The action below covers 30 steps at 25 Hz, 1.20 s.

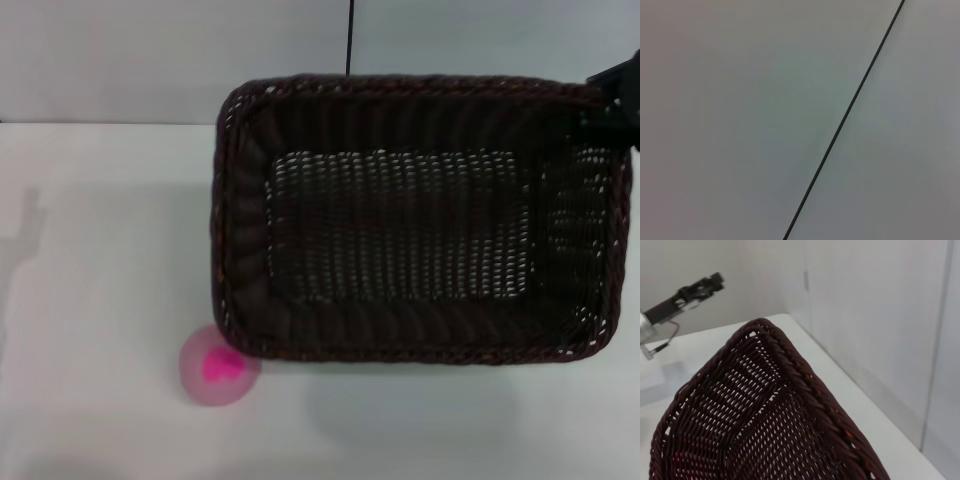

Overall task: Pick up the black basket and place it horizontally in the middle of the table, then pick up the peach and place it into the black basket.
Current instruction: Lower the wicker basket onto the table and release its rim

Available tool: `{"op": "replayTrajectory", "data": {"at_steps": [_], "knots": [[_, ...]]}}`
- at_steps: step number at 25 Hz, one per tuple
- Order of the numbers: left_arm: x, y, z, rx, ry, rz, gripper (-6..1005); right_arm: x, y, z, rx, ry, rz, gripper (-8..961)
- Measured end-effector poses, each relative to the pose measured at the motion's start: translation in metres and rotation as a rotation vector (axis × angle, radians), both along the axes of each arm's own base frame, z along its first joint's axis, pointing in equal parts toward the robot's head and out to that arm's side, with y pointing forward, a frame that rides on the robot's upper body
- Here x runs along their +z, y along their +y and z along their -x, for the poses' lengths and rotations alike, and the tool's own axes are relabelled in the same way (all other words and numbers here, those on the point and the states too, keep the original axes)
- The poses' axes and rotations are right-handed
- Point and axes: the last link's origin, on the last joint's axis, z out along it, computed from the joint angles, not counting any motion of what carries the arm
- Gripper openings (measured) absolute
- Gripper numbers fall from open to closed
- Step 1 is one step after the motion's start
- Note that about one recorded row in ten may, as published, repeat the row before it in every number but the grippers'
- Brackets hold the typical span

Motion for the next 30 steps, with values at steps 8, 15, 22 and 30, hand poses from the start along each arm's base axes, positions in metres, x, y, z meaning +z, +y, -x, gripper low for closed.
{"op": "replayTrajectory", "data": {"at_steps": [8, 15, 22, 30], "knots": [[-0.003, -0.004, -0.001, -0.002, -0.019, 0.0, 791, -0.021, 0.001, -0.001, 0.041, -0.048, 0.048, 163], [-0.006, -0.003, -0.003, -0.008, -0.03, 0.008, 791, -0.025, 0.001, -0.004, 0.039, -0.078, 0.054, 171], [-0.009, -0.007, -0.002, -0.005, -0.028, 0.024, 791, -0.035, 0.0, -0.002, 0.106, -0.08, 0.07, 181], [-0.012, -0.011, -0.003, -0.011, -0.033, 0.039, 790, -0.036, 0.006, 0.001, 0.121, -0.079, 0.022, 193]]}}
